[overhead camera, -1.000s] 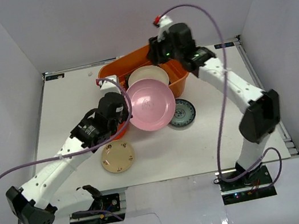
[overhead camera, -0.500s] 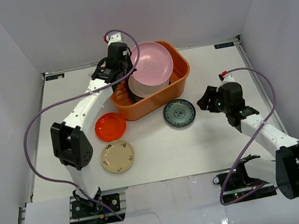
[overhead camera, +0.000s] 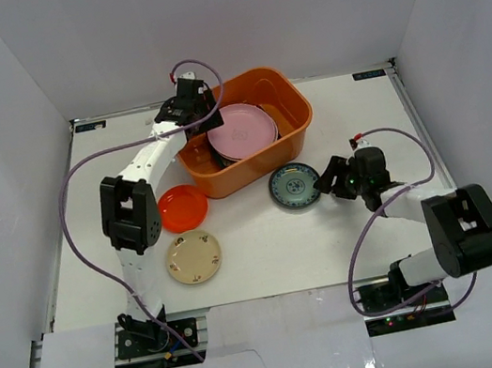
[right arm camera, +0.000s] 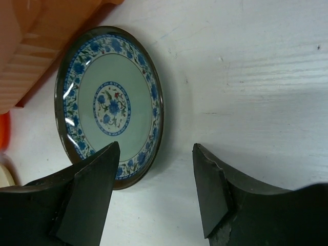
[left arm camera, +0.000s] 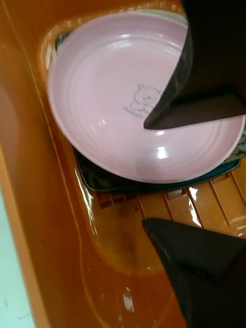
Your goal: Place the plates into the plastic bin on the countertop
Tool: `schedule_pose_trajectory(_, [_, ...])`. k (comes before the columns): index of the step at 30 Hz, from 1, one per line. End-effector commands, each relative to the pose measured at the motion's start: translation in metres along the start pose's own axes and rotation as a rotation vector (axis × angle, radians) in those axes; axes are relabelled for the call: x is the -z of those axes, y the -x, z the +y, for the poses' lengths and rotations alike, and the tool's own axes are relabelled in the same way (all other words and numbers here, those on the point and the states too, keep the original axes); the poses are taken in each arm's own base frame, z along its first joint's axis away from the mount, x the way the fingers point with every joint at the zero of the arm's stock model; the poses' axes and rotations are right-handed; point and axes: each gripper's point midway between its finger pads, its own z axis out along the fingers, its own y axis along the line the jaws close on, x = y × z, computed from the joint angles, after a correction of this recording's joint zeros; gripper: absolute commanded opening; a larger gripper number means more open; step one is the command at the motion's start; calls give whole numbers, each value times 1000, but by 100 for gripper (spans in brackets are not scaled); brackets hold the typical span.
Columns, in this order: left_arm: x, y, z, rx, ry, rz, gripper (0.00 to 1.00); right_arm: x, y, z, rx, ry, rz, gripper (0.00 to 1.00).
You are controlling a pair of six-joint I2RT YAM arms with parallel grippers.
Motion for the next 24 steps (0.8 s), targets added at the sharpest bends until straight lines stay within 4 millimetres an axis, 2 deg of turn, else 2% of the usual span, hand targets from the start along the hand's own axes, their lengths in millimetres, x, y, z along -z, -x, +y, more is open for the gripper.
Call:
schedule_pose_trajectory(1, [72, 62, -28, 39, -157, -161, 83, -13, 5, 9, -23, 49, -31, 65])
schedule_pose_trajectory(3, [94, 70, -35, 49, -220, -182, 85, -17, 1, 9, -51, 54, -21, 59])
schedule_pose_trajectory(4, [116, 74, -33, 57, -241, -202, 86, -21, -3, 6, -63, 49, -8, 57])
schedule_pose_trajectory(6, [139, 72, -31, 69, -274, -227, 86, -25, -5, 9, -93, 67, -2, 50])
schedule_pose_trajectory(7, [175, 82, -27, 86, -305, -285, 85, -29, -10, 6, -107, 65, 12, 48])
schedule_pose_trajectory(8, [168, 55, -15, 84, -283, -251, 84, -31, -7, 10, -121, 82, 1, 46])
schedule_pose_trajectory(9, [176, 46, -6, 89, -274, -256, 83, -32, -8, 11, -129, 88, 6, 43])
schedule_pose_trajectory(10, [187, 25, 13, 101, -241, -253, 79, -36, -10, 10, -138, 91, 11, 40])
schedule_pose_trajectory(11, [189, 12, 25, 106, -214, -247, 77, -37, -11, 10, -146, 90, 18, 36])
schedule_pose_trajectory(12, [190, -2, 36, 111, -187, -236, 76, -39, -10, 11, -155, 95, 17, 25])
schedule_pose_trajectory(13, [190, -14, 54, 133, -125, -238, 76, -38, -12, 10, -164, 92, 19, 19])
schedule_pose_trajectory(14, [188, -47, 74, 137, -77, -193, 75, -36, -12, 10, -169, 92, 14, 13])
schedule_pose_trajectory(15, [185, -63, 86, 151, -44, -170, 74, -33, -10, 9, -173, 85, 0, 8])
schedule_pose_trajectory(16, [182, -77, 100, 176, -13, -149, 74, -26, -4, 14, -165, 99, -27, 8])
schedule_pose_trajectory(17, [177, -107, 113, 208, 16, -99, 73, -20, -7, 12, -164, 93, -34, 8])
schedule_pose_trajectory(21, [171, -144, 145, 336, 102, -100, 72, 12, 7, 30, -126, 140, -101, 8])
schedule_pose_trajectory(23, [170, -147, 156, 403, 140, -134, 72, 38, 23, 48, -82, 193, -157, 8])
schedule_pose_trajectory(24, [170, -150, 168, 432, 177, -160, 73, 57, 41, 65, -44, 243, -225, 8])
